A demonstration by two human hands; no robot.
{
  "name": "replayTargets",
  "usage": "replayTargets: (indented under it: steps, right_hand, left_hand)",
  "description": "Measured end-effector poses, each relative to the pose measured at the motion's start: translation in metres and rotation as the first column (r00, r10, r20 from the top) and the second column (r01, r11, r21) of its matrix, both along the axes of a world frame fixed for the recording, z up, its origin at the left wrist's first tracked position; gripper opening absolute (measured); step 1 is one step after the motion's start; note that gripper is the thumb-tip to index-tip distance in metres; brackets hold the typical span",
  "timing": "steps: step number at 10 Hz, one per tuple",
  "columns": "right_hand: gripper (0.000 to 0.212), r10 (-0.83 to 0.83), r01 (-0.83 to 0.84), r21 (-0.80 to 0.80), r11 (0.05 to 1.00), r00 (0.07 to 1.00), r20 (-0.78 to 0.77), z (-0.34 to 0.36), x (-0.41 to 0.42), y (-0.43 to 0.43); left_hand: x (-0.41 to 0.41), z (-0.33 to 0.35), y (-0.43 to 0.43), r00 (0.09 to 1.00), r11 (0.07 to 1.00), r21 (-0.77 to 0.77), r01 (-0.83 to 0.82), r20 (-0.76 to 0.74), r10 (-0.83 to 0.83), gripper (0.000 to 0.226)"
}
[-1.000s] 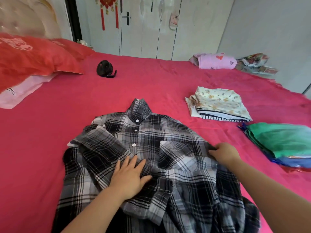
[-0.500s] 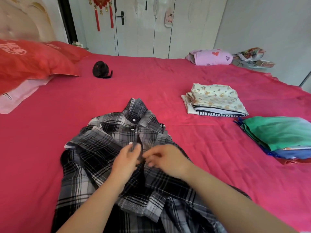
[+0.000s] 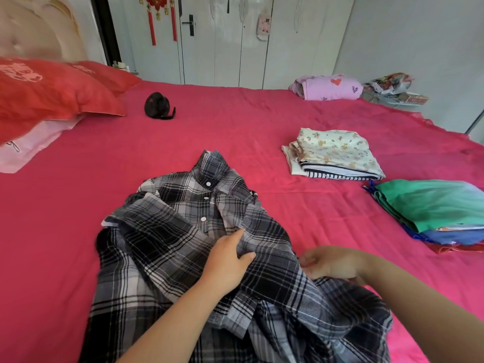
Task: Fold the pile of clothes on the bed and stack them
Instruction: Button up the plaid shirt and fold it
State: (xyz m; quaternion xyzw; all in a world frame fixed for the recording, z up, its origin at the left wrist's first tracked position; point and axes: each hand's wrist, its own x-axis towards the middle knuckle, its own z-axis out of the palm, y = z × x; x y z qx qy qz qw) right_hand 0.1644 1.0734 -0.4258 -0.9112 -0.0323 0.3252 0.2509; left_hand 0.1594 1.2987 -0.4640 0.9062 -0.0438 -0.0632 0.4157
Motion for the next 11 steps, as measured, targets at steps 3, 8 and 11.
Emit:
replayTargets:
  steps: [3,8,11]
  right_hand:
    - [0.022,-0.023,0.015,-0.155,0.988,0.999,-0.049,0.038,0.0,-0.036]
    - [0.013,-0.629,0.205,0.772,0.602,0.717,0.3,0.176,0.018,0.062]
    - [0.019,-0.044,-0.184,0.545,0.818,0.924,0.38,0.12,0.002,0.148]
  left_hand:
    - [0.002,0.003,-0.017,0.998,0.994,-0.088,-0.064,-0.006,0.064,0.058]
    - [0.018,0.037,-0.033,0.959,0.586,-0.767,-0.26,-0.278,0.061,0.032]
    - [-0.016,0.031,0.133,0.809,-0.409,-0.7,-0.586,-0.53,-0.252,0.068]
